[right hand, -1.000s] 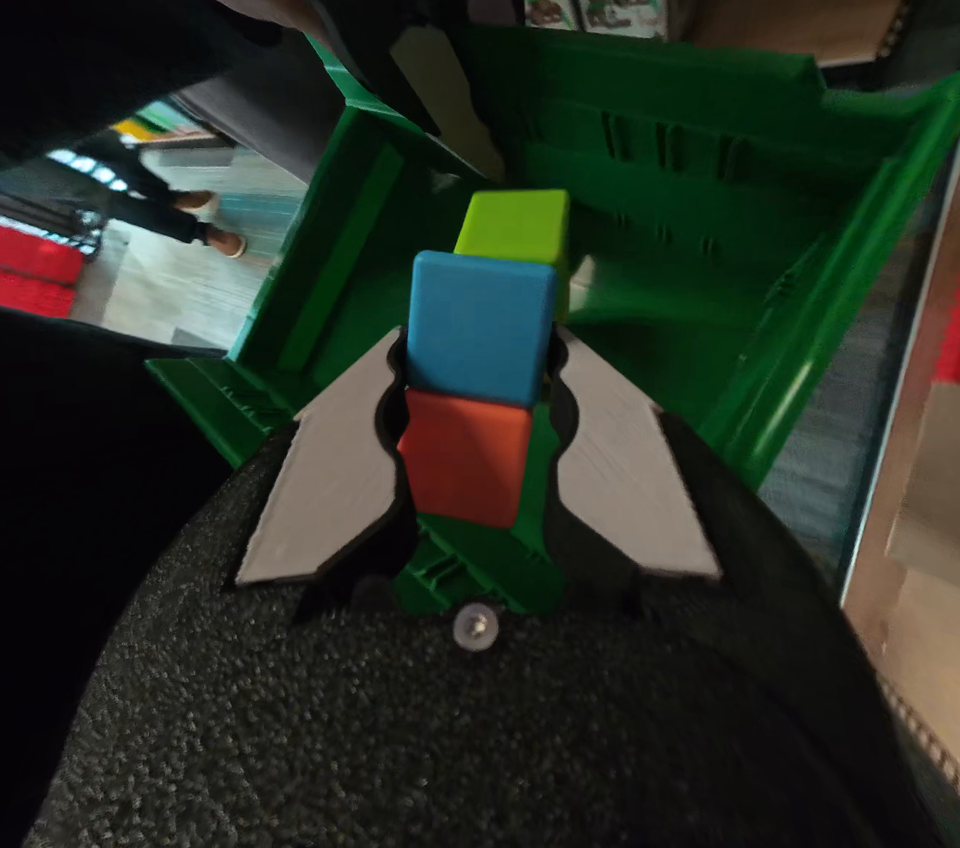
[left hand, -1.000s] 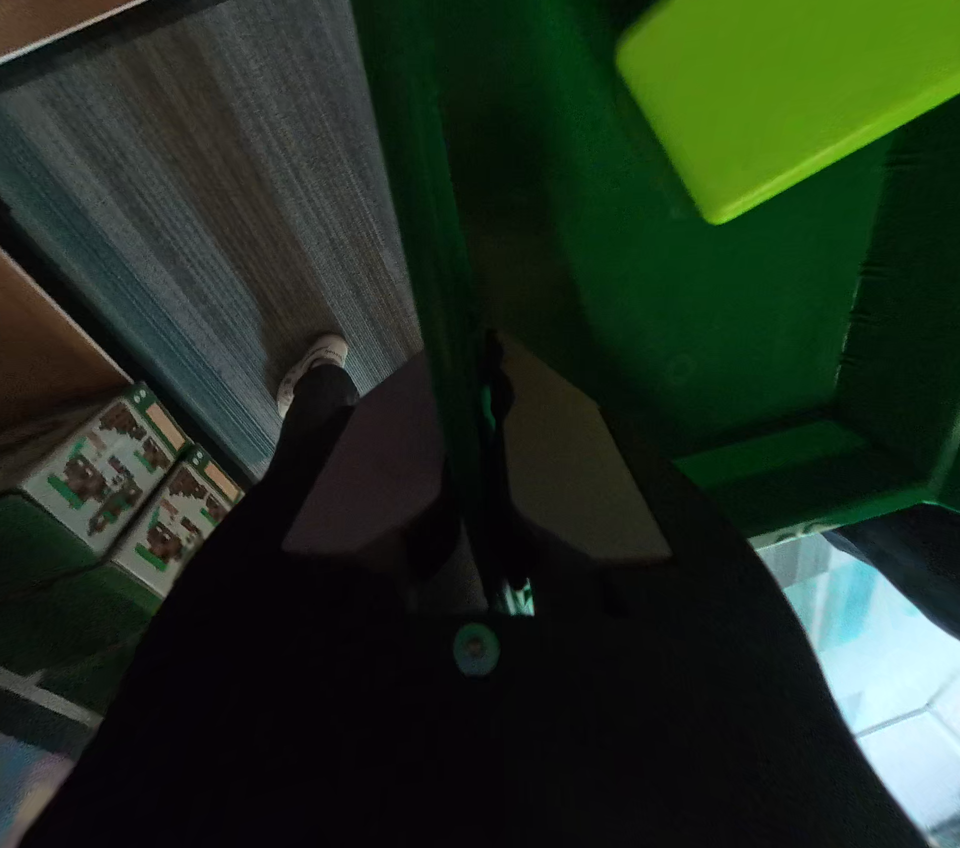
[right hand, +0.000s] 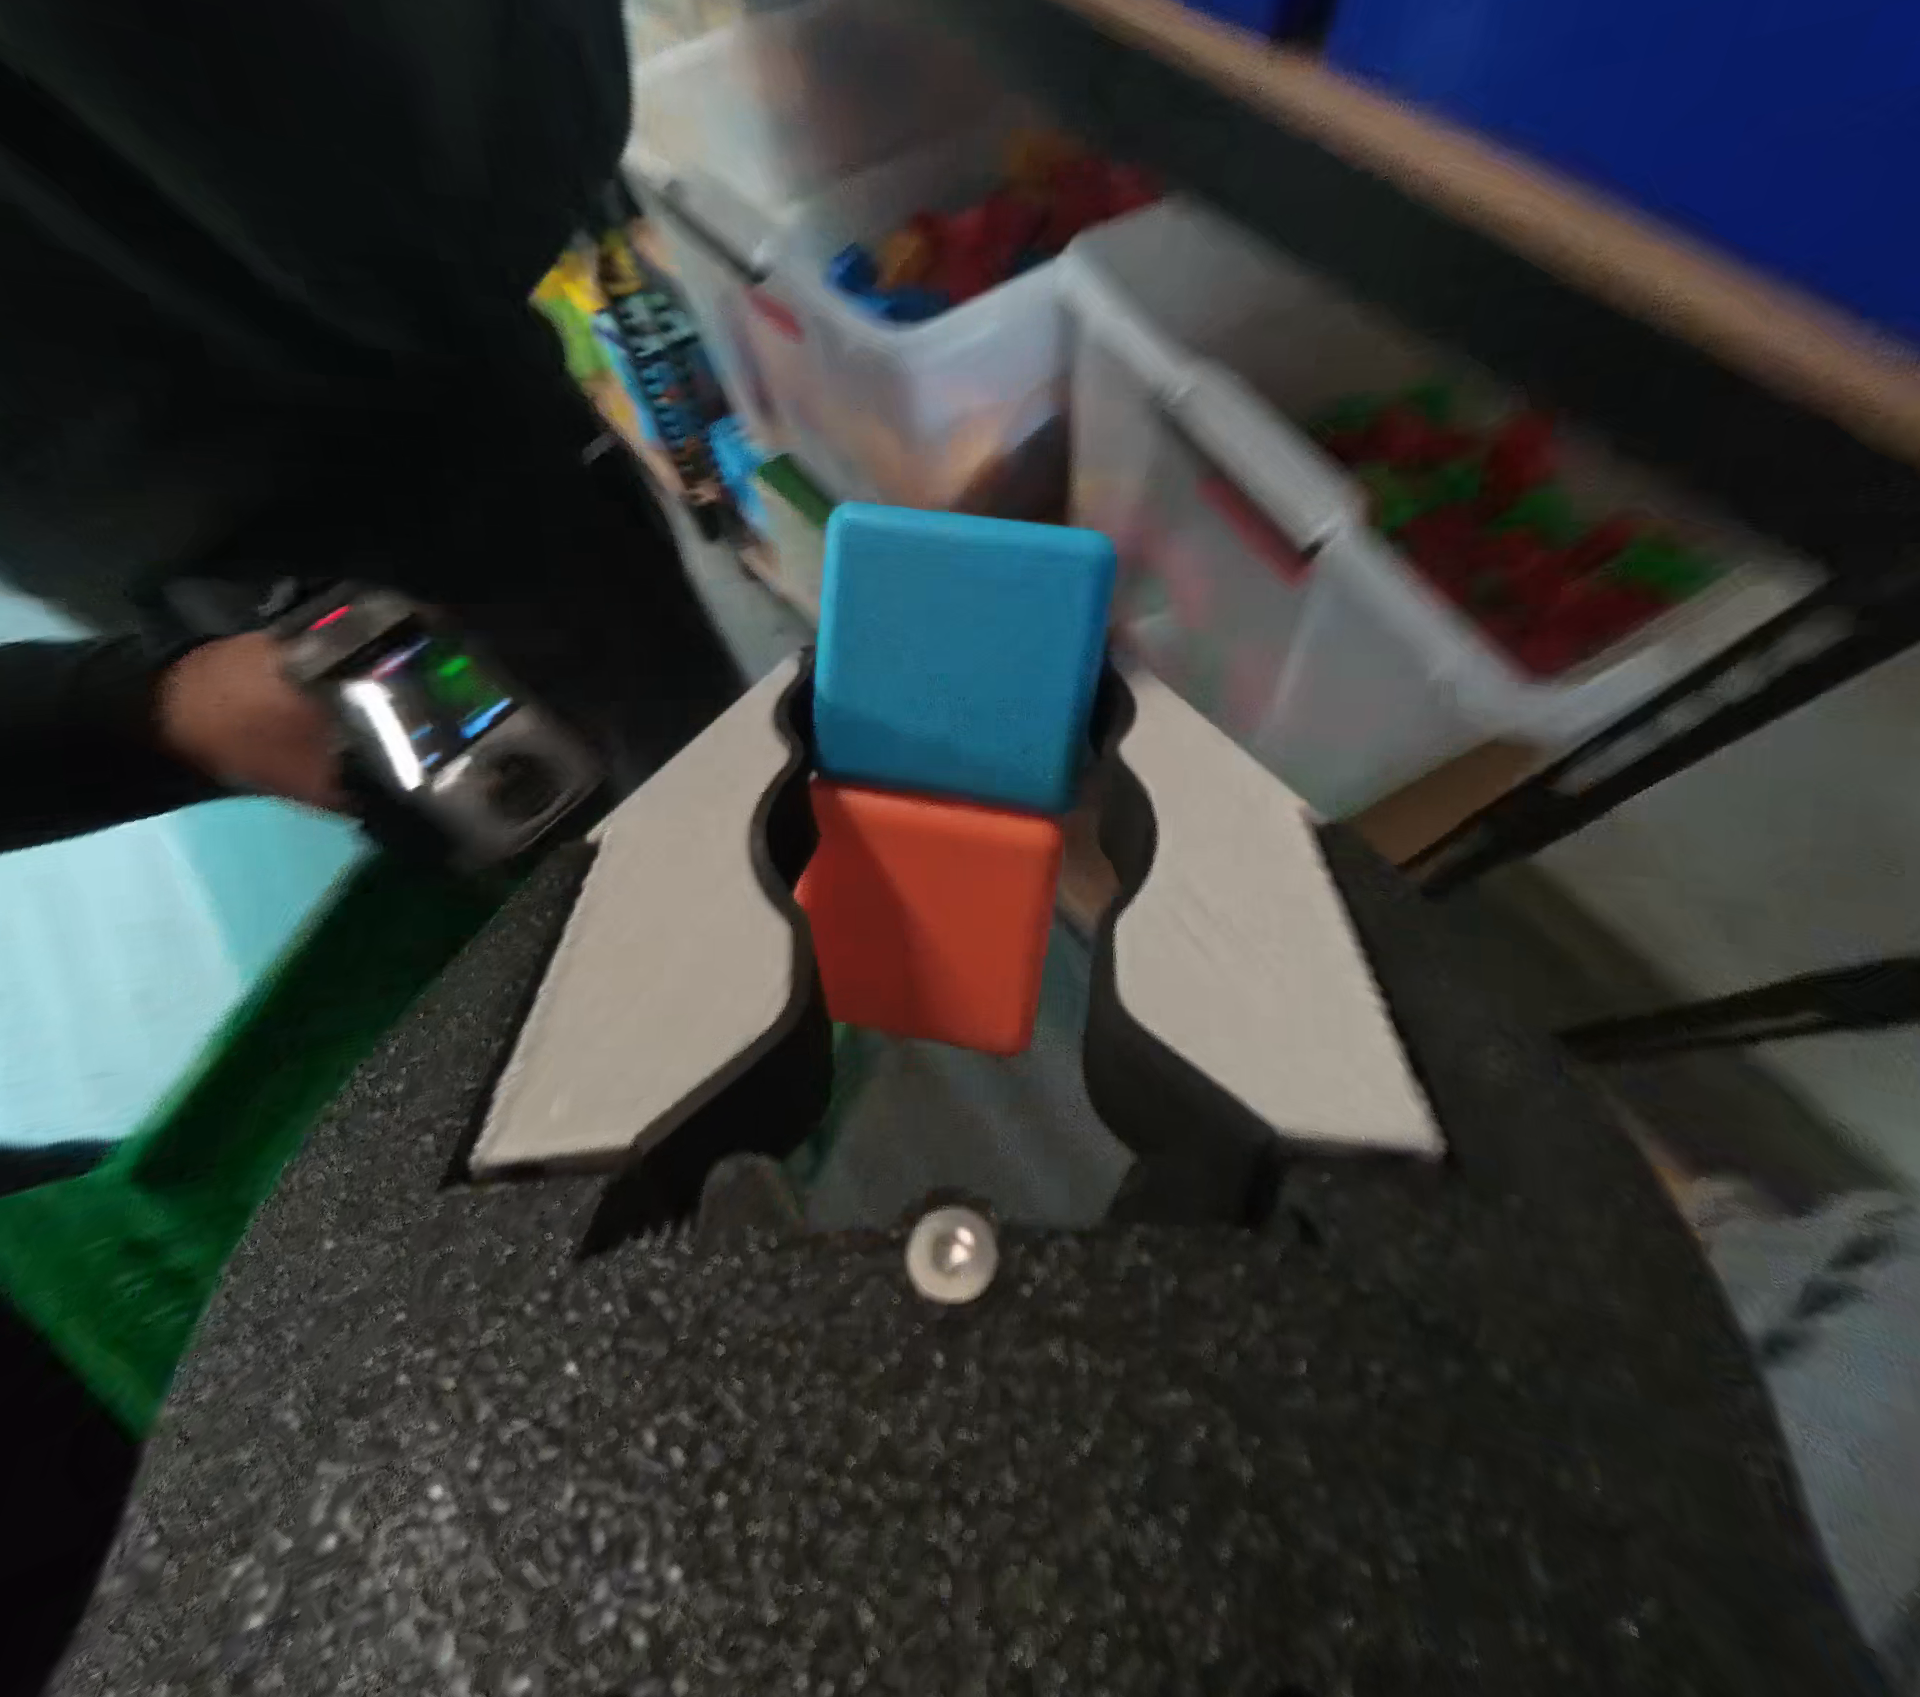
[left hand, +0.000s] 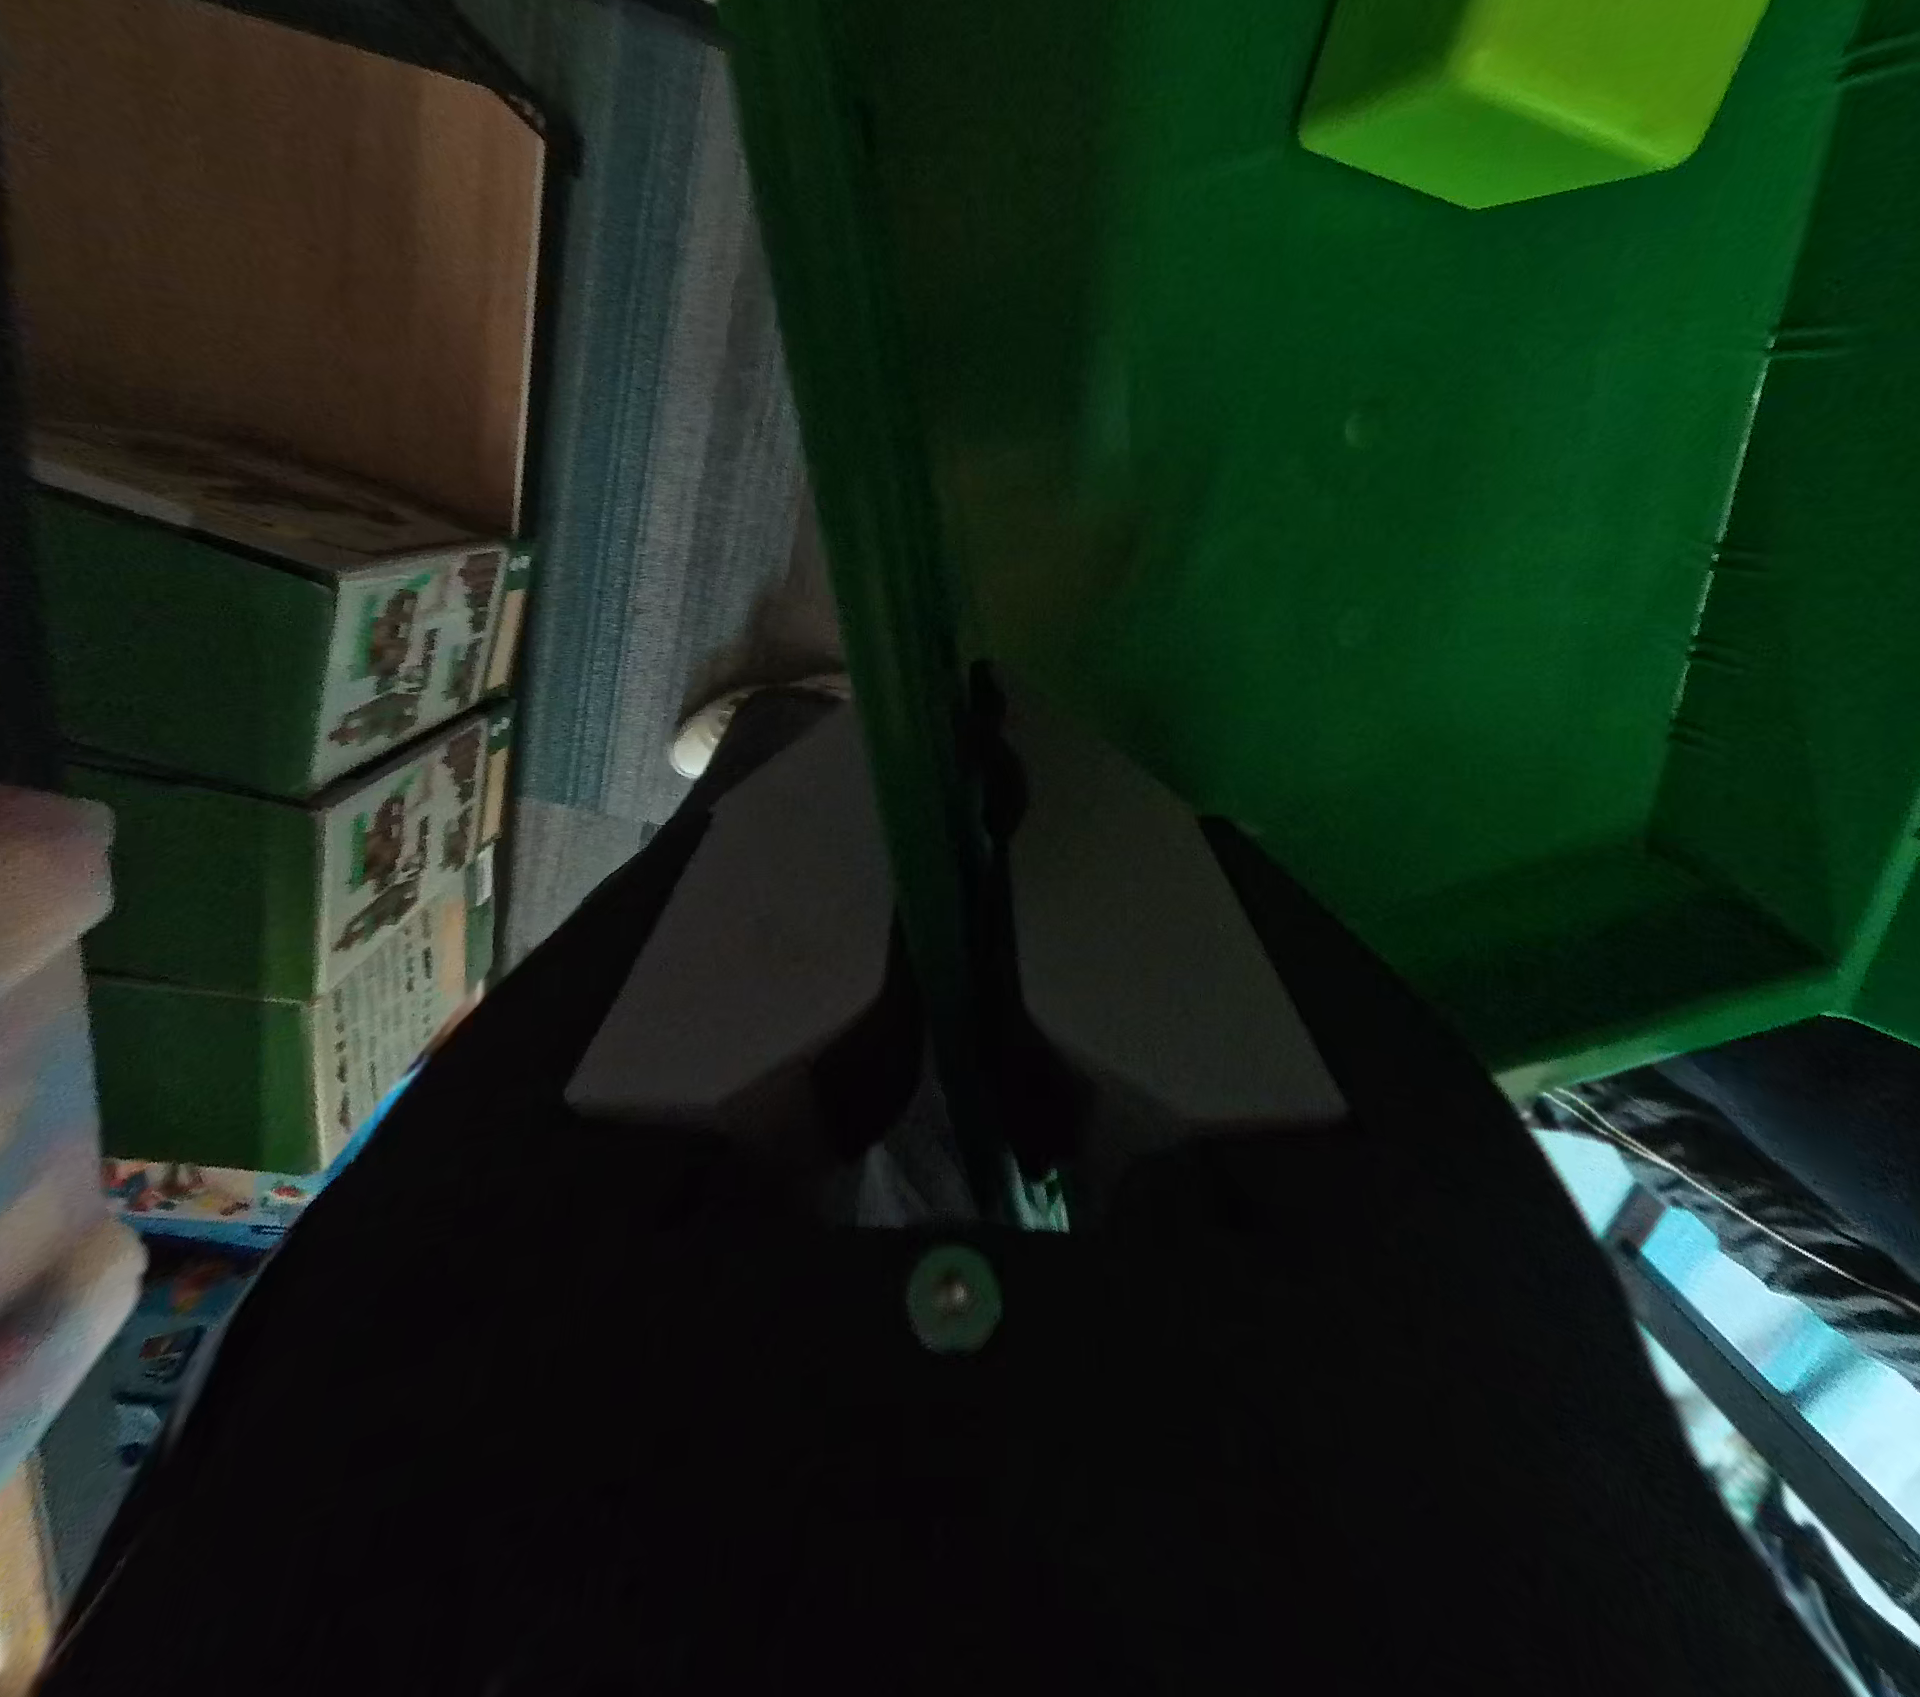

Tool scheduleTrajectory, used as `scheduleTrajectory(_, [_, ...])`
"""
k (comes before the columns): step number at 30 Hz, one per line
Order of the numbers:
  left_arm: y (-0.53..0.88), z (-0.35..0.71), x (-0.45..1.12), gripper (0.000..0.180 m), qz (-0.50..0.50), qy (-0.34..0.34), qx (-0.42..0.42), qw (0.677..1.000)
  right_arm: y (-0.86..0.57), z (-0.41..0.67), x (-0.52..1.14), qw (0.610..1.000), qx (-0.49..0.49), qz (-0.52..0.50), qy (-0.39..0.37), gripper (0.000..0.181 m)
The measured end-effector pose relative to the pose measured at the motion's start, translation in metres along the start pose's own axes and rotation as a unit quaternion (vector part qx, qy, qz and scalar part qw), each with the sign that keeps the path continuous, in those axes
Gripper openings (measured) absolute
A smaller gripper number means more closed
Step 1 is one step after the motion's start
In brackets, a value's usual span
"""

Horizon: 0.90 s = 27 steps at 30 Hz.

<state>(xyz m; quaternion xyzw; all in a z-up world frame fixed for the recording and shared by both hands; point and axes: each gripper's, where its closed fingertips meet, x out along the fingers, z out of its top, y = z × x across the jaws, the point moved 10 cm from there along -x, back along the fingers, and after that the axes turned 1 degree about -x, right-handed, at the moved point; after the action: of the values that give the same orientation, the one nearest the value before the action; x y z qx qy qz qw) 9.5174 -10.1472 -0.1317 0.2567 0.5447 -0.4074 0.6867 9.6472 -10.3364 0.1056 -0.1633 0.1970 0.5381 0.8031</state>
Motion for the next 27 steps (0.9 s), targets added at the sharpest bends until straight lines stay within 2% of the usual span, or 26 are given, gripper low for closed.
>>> scheduleTrajectory(6, [0.034,0.029,-0.001,0.001,0.015,0.003,0.003,1.000,-0.123,0.149,0.076,0.982,-0.165,-0.088,0.040,0.051])
scheduleTrajectory(10, [0.050,0.054,0.007,0.001,0.019,0.023,-0.001,1.000,-0.185,0.205,0.148,0.962,-0.240,-0.061,0.110,0.051])
scheduleTrajectory(13, [0.056,0.069,0.015,0.001,0.013,0.025,-0.016,0.999,-0.214,0.220,0.201,0.957,-0.239,-0.027,0.161,0.054])
scheduleTrajectory(14, [0.057,0.073,0.020,0.001,0.014,0.028,-0.020,0.999,-0.221,0.225,0.212,0.959,-0.235,-0.021,0.159,0.047])
scheduleTrajectory(19, [0.053,0.077,0.036,0.002,0.000,0.045,-0.050,0.998,-0.232,0.244,0.200,0.978,-0.171,-0.037,0.114,0.045])
scheduleTrajectory(23, [0.050,0.075,0.026,0.002,0.005,0.042,-0.059,0.997,-0.188,0.220,0.147,0.987,-0.140,0.067,0.043,0.039])
scheduleTrajectory(25, [0.044,0.069,0.023,0.002,0.007,0.049,-0.064,0.997,-0.152,0.187,0.116,0.980,-0.150,0.126,0.020,0.043])
scheduleTrajectory(27, [0.034,0.057,0.023,0.002,0.003,0.057,-0.067,0.996,-0.108,0.141,0.089,0.963,-0.161,0.217,-0.009,0.038])
